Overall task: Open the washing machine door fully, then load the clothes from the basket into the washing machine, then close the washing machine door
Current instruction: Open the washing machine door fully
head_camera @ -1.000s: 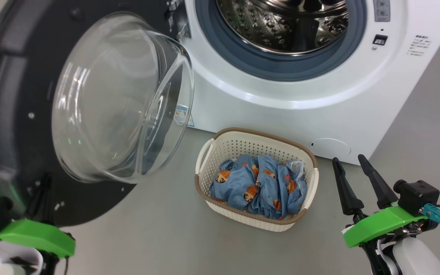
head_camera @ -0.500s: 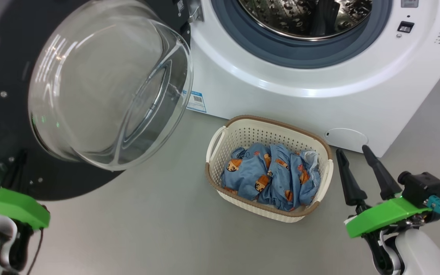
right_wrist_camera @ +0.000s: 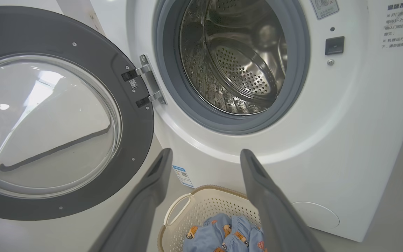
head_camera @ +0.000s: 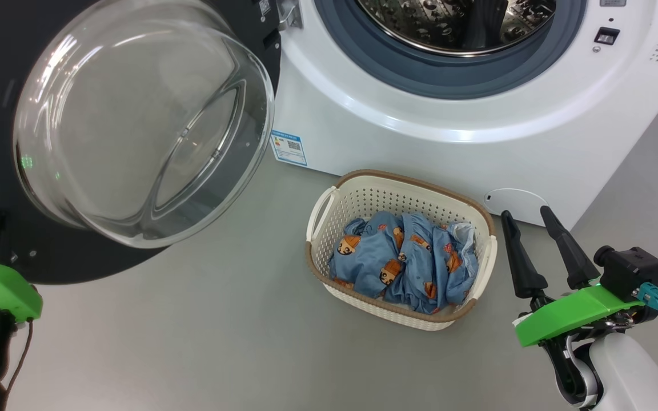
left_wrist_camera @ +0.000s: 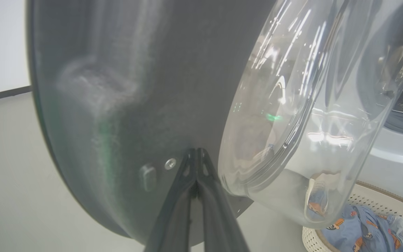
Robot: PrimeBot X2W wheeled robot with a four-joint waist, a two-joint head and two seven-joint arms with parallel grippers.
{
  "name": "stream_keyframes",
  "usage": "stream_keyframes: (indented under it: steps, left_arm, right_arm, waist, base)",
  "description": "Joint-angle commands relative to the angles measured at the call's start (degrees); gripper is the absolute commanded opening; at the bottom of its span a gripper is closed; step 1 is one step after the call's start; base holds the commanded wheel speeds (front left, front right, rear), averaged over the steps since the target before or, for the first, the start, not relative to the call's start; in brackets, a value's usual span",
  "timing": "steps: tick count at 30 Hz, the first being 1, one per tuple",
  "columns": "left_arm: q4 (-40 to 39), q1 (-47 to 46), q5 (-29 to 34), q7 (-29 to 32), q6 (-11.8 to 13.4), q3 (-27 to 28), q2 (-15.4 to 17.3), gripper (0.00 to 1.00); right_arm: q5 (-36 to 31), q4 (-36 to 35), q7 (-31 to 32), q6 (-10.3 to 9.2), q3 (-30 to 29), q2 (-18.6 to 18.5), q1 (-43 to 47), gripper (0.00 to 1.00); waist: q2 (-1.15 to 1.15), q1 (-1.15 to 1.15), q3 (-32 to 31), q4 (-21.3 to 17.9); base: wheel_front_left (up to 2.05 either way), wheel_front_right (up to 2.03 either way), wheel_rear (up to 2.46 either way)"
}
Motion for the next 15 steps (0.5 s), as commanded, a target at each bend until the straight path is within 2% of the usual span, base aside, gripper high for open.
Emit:
stream_keyframes:
  steps: [1,15]
  left_arm:
    - [0.4,-2.9,0.3,-0.9,-0.1,1.9,4.5,0.0]
    - [6.1,-5.2,-0.1,-3.8,-1.7,-0.2,4.3,0.0]
  right_arm:
    - [0.2,-1.1,-0.7,0.32,1.6,0.1,-1.2,1.0]
    - [0.3,-0.9,-0.7,0.32,1.2,0.3,-0.4,1.0]
  waist:
    - [0.0,0.0,-0.4,-0.4]
    - [0.0,0.0,-1.5,-0.7]
  base:
    - [0.0,0.0,0.0]
    - [0.0,0.0,0.0]
